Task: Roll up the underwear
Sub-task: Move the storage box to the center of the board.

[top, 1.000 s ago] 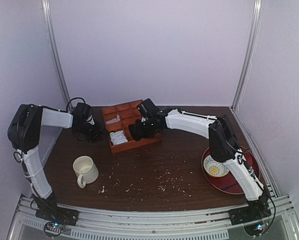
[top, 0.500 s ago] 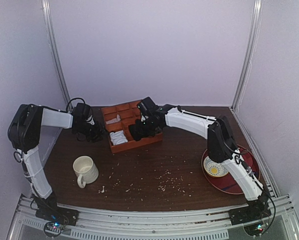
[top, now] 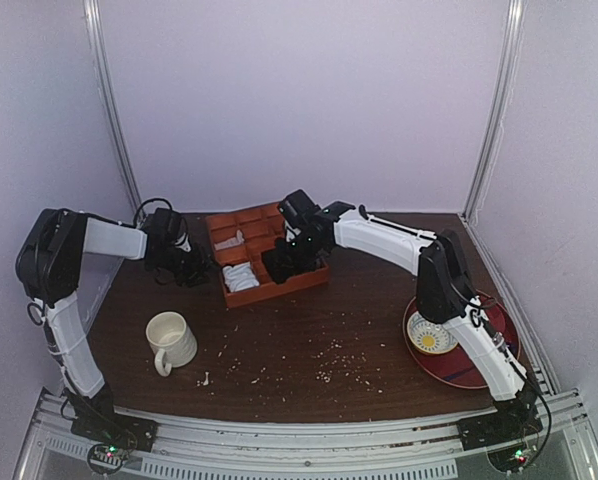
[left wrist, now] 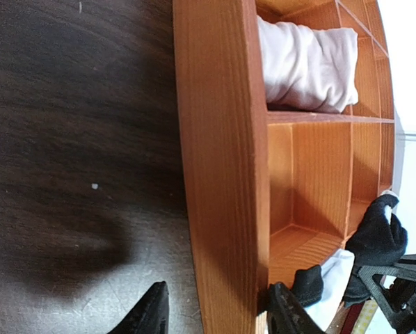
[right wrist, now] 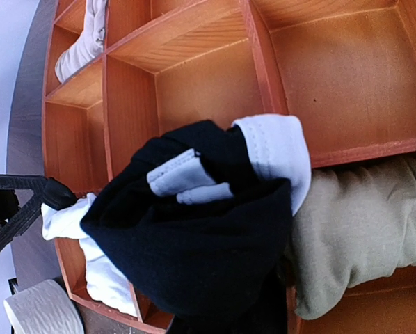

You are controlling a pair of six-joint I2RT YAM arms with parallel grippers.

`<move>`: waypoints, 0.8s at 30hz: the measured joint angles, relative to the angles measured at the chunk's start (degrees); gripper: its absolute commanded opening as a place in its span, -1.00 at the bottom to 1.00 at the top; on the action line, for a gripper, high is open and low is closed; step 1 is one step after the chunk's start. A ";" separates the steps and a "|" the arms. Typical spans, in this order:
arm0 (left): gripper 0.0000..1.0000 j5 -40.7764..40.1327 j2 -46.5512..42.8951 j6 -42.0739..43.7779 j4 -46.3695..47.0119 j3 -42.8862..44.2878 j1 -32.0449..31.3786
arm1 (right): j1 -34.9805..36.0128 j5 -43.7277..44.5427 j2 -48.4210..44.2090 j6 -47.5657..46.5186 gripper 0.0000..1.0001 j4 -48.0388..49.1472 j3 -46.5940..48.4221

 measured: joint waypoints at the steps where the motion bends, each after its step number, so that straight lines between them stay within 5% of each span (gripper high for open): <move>1: 0.24 0.13 0.00 -0.04 0.15 -0.11 -0.04 | -0.02 -0.37 0.00 -0.17 -1.00 -0.74 0.15; 24: 0.24 0.72 -0.24 -1.51 1.81 -1.20 -0.37 | 0.63 -1.16 1.84 0.20 -1.00 -0.94 1.64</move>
